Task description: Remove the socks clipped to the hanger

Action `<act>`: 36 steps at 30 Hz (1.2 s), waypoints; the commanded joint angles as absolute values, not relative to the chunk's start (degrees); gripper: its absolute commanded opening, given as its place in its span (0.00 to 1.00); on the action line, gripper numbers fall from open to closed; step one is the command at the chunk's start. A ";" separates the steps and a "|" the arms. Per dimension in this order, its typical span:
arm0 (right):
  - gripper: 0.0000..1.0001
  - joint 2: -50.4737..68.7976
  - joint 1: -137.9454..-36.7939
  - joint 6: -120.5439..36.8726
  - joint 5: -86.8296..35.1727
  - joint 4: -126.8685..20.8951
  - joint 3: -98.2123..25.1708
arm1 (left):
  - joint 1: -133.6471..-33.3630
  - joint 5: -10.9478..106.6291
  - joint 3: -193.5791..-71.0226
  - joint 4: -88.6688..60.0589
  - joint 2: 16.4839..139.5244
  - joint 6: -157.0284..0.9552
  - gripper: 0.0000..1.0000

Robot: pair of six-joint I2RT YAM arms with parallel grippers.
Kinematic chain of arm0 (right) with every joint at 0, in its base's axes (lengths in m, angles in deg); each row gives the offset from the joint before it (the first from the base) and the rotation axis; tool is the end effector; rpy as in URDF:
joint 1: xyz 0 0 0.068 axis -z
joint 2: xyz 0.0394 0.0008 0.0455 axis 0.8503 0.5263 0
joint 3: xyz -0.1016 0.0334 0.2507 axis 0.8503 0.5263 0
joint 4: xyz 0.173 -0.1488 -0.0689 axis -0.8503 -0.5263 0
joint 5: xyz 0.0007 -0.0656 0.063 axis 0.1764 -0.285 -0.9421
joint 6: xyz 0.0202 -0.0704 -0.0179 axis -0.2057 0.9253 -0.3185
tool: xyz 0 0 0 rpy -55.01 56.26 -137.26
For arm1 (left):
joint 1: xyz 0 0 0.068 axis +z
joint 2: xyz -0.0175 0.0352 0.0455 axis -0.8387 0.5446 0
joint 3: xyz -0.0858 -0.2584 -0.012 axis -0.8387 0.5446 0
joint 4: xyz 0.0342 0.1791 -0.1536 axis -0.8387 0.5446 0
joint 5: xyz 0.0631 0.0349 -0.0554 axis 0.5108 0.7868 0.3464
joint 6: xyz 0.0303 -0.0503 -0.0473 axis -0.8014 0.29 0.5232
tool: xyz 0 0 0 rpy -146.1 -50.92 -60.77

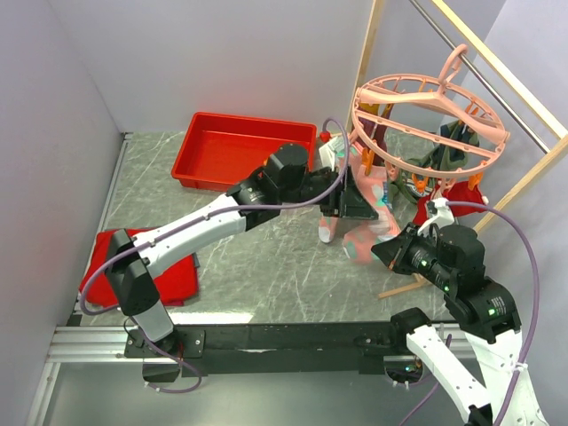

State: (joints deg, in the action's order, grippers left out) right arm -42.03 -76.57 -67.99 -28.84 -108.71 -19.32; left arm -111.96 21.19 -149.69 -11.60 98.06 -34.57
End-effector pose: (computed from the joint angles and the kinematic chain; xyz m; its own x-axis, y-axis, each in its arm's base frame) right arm 0.0694 0.0353 0.3392 -0.6237 0.3568 -0.6955 -0.1489 0.8192 0.5538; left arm 0.1974 -0.3448 0.3988 -0.8552 0.0487 -0.5161 0.5184 0.0790 -0.8515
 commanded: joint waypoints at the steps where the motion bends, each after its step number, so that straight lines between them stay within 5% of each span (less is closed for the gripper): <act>1: 0.00 -41.86 -76.35 -68.15 -28.64 -107.67 -19.16 | -111.41 32.78 -157.06 -0.97 95.59 -42.50 0.66; 14: 0.00 -41.77 -76.44 -67.63 -31.20 -107.76 -19.25 | -106.66 36.77 -171.05 2.31 102.61 -47.43 0.70; 19: 0.00 -41.77 -76.35 -67.45 -31.20 -107.67 -19.60 | -106.75 35.54 -174.03 1.07 105.77 -48.22 0.57; 27: 0.00 -41.86 -76.35 -66.93 -31.11 -108.20 -19.51 | -106.75 36.33 -174.39 -1.13 107.71 -49.54 0.65; 36: 0.00 -41.77 -76.35 -66.93 -31.20 -108.73 -20.12 | -106.93 35.10 -177.46 -2.97 110.96 -48.31 0.54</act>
State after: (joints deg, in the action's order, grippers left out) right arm -42.05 -76.57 -67.95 -30.92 -109.34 -18.62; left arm -106.59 36.03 -173.97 0.44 110.19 -48.25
